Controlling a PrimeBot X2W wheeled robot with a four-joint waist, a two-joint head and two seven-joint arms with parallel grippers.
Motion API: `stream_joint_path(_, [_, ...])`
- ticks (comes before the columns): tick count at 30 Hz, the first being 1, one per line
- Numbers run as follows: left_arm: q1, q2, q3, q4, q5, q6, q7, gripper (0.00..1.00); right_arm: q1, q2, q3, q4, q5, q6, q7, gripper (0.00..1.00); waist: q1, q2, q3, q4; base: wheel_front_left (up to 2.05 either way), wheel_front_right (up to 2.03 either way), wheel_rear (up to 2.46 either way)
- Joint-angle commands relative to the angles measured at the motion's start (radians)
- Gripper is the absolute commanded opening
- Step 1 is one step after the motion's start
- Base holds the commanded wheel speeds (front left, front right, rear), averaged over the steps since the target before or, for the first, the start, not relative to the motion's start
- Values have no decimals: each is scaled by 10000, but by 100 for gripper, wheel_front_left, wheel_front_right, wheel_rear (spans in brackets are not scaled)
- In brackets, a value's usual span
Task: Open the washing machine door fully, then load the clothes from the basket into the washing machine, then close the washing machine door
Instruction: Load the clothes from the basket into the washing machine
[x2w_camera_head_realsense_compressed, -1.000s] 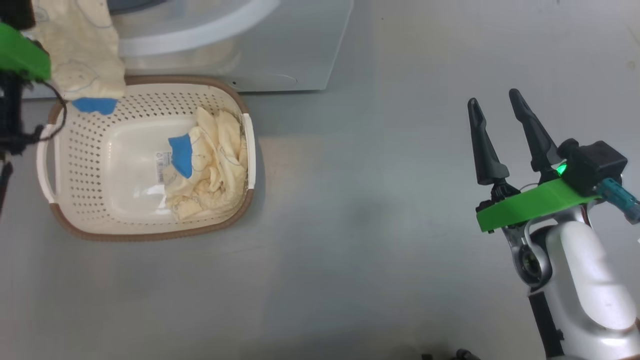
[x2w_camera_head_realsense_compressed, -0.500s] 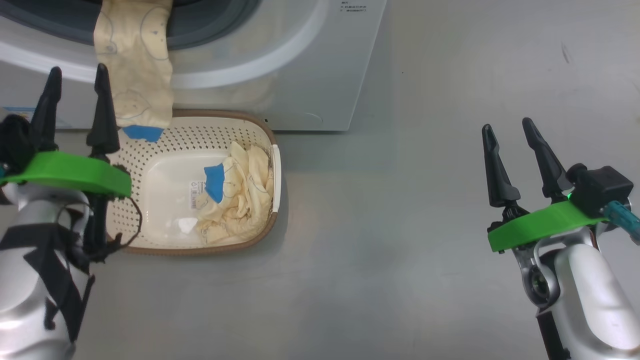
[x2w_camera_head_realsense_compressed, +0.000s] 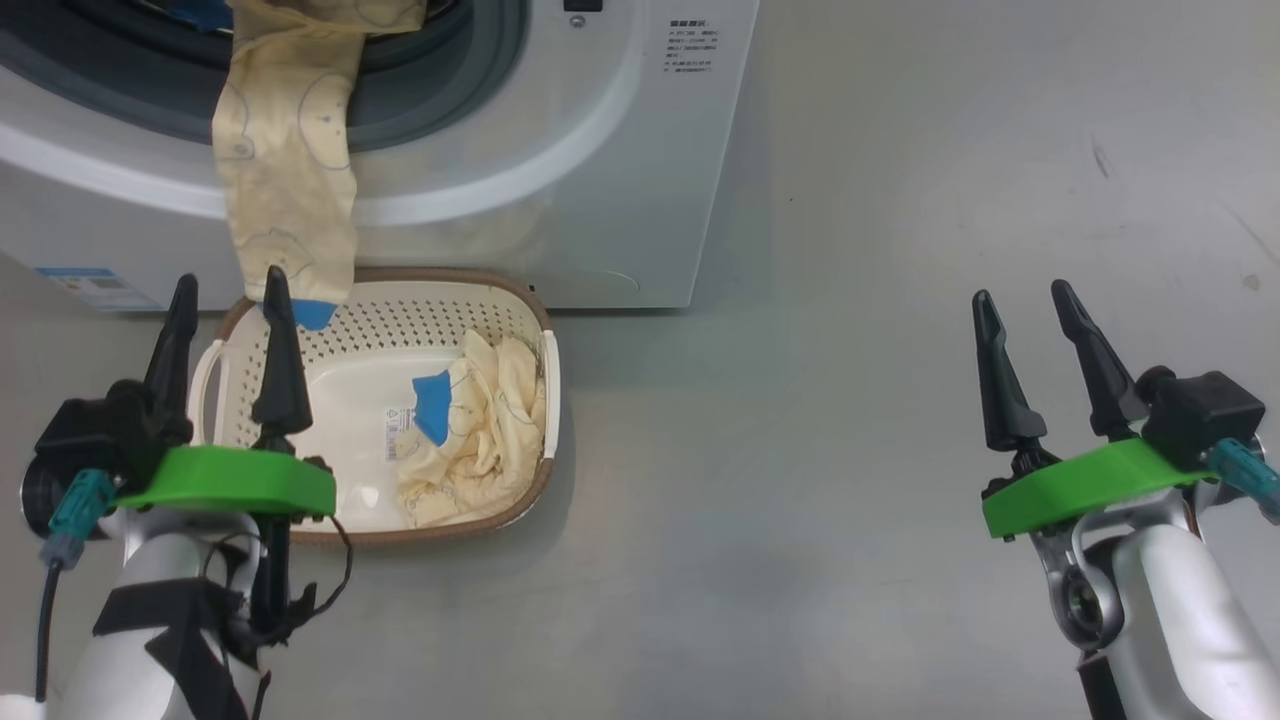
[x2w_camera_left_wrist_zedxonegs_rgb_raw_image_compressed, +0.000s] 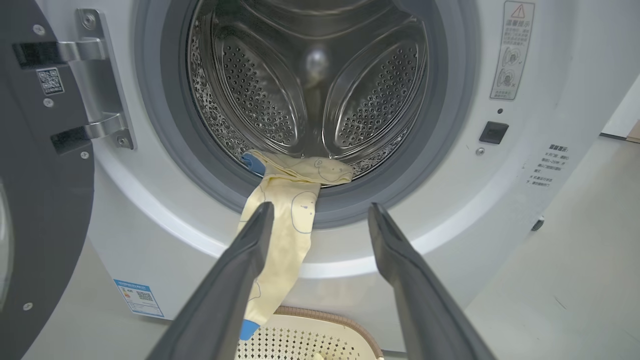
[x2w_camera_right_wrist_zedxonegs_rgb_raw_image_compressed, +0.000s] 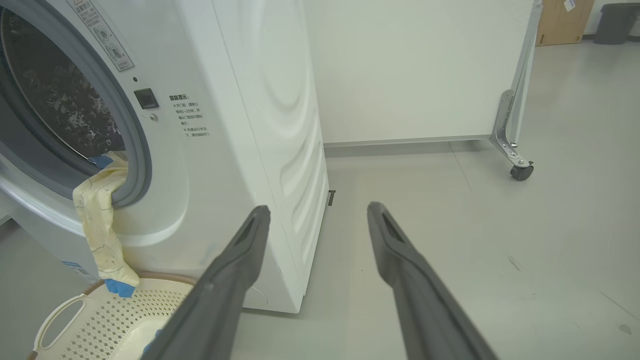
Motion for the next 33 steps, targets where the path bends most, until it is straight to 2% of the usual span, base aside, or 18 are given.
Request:
stream_joint_path(1, [1, 135, 578, -409, 191, -91, -66, 100, 3, -30, 184, -272, 54, -29, -65, 100, 1, -1, -41, -45, 0, 0, 0])
stream_joint_path(16, [110, -182, 836, 114, 674, -314, -66, 100, -12, -7, 293, -319, 94, -29, -65, 100, 1, -1, 283, -332, 0, 0, 0])
stream_joint_path(24, [-595, 139, 550, 1555, 611, -326, -66, 100, -187, 0, 485, -344, 240, -29, -65, 100, 1, -1, 884, -853, 0, 0, 0])
stream_joint_path(33, [-2532, 715, 106, 3914, 573, -328, -2, 100, -425, 1, 664, -471, 521, -29, -65, 100, 1, -1, 1899, -1545, 0, 0, 0])
